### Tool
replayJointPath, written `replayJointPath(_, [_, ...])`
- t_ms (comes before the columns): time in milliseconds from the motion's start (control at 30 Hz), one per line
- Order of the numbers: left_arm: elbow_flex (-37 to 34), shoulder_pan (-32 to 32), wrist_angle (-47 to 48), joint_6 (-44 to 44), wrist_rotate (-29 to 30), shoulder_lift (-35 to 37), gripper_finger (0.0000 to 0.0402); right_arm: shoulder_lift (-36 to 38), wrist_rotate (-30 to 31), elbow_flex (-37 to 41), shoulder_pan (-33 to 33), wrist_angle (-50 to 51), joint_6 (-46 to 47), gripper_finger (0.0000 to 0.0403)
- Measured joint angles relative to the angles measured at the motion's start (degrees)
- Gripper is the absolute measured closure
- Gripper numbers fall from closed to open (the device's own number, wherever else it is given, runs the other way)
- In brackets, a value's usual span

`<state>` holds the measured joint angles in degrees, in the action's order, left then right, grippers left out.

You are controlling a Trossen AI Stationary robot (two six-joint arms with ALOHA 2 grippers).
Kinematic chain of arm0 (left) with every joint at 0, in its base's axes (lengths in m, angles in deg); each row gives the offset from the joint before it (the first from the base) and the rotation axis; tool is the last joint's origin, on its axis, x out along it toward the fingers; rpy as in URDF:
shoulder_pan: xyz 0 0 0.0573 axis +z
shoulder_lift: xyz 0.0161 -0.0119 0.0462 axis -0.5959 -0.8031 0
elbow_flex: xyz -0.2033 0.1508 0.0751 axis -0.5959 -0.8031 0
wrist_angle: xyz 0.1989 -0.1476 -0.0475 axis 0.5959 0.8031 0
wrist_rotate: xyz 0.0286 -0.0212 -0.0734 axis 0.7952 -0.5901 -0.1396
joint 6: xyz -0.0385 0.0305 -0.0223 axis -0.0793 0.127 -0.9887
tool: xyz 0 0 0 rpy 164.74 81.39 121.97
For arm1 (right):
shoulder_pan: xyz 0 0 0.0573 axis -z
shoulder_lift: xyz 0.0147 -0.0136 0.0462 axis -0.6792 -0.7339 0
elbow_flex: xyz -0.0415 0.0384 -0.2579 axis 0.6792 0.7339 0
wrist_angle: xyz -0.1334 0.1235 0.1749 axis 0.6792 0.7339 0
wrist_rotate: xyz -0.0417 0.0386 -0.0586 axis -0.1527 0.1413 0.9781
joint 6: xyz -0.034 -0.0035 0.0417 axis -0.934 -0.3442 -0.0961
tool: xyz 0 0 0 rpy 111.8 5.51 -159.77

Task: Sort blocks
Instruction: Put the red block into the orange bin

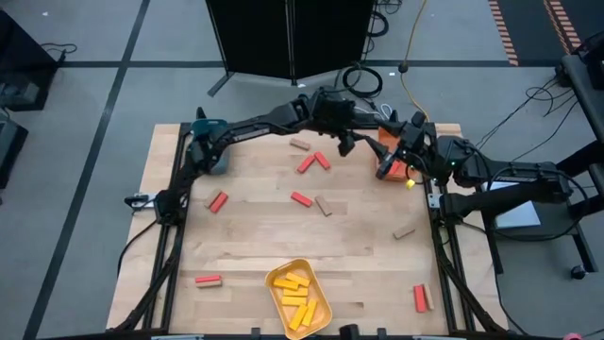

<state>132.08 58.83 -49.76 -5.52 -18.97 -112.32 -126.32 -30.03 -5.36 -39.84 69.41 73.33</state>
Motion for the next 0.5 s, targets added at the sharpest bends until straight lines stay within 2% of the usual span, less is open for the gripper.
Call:
replayJointPath(167, [-16.98,1.68,-4.30,-0.09,0.04,9.26,0.0215,0.30,0.13,0.00,-0.64,-0.02,-1.08,0.0195])
replayJointPath(267, [-29.80,1.90,-9.51,-1.20,0.51,18.01,0.0215,0.47,0.19,0.00,-0.68,0.10,-1.33,0.0195])
replayJointPath(367, [-43.19,0.24,-14.46,-1.52,3.41,28.05,0.0215,0.19,0.17,0.00,-0.70,0.45,-1.30,0.0195])
replayJointPath(500, [-58.18,-3.72,-14.74,-1.33,7.92,40.71,0.0215,-1.21,0.17,0.00,-0.70,0.50,-1.23,0.0195])
